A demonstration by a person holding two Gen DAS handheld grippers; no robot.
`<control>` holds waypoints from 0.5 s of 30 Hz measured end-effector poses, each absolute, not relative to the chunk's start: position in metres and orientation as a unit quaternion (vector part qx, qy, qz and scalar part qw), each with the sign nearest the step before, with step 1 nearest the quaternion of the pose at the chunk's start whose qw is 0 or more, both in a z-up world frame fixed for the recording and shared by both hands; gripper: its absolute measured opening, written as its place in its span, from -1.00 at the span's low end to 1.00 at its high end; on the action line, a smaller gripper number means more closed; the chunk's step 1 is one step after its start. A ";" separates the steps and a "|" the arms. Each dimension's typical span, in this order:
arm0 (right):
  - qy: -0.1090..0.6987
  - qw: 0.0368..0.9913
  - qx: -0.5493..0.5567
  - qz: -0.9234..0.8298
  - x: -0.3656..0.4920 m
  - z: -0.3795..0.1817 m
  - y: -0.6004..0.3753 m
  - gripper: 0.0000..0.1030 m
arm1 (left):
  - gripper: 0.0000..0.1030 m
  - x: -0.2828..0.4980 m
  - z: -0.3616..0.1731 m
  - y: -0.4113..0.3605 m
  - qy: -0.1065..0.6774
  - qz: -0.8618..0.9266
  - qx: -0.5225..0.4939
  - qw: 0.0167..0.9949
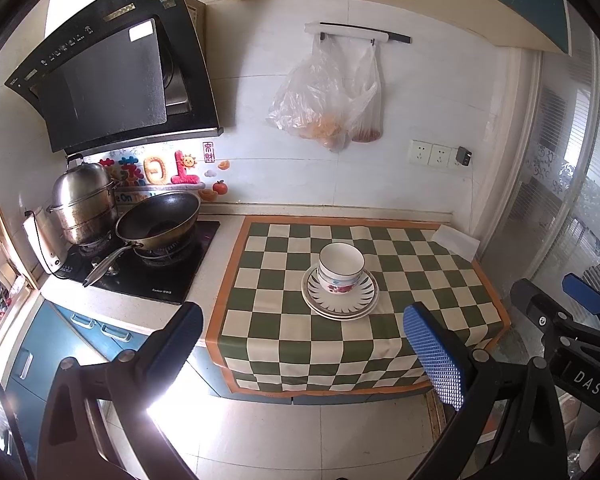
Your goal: Organize plates and bowls
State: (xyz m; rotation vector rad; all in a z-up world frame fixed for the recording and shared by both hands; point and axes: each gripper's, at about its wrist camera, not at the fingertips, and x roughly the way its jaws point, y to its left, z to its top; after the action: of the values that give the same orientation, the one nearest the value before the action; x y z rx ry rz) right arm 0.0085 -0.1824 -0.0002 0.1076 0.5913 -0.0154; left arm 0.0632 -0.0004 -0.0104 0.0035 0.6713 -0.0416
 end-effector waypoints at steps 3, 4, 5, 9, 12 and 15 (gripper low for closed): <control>0.291 0.955 0.053 -0.006 0.009 0.000 -0.183 0.95 | 0.99 0.062 -0.010 0.002 0.327 -0.020 0.000 0.945; 0.291 0.955 0.052 -0.007 0.009 0.000 -0.181 0.95 | 0.99 0.062 -0.010 0.002 0.327 -0.020 0.000 0.945; 0.291 0.955 0.052 -0.006 0.009 0.000 -0.181 0.95 | 0.99 0.061 -0.009 0.003 0.326 -0.020 0.000 0.945; 0.292 0.955 0.052 -0.007 0.008 -0.001 -0.181 0.95 | 0.99 0.060 -0.009 0.005 0.326 -0.019 0.000 0.945; 0.292 0.955 0.051 -0.007 0.008 -0.001 -0.181 0.95 | 0.99 0.060 -0.009 0.004 0.326 -0.018 0.001 0.945; 0.294 0.955 0.049 -0.007 0.010 0.000 -0.179 0.95 | 0.99 0.060 -0.009 0.004 0.327 -0.019 0.000 0.945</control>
State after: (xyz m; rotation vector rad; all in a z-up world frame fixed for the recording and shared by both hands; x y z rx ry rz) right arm 0.0097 -0.1785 -0.0005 0.0988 0.5963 -0.0133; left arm 0.0596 0.0041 -0.0091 -0.0008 0.6658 -0.0383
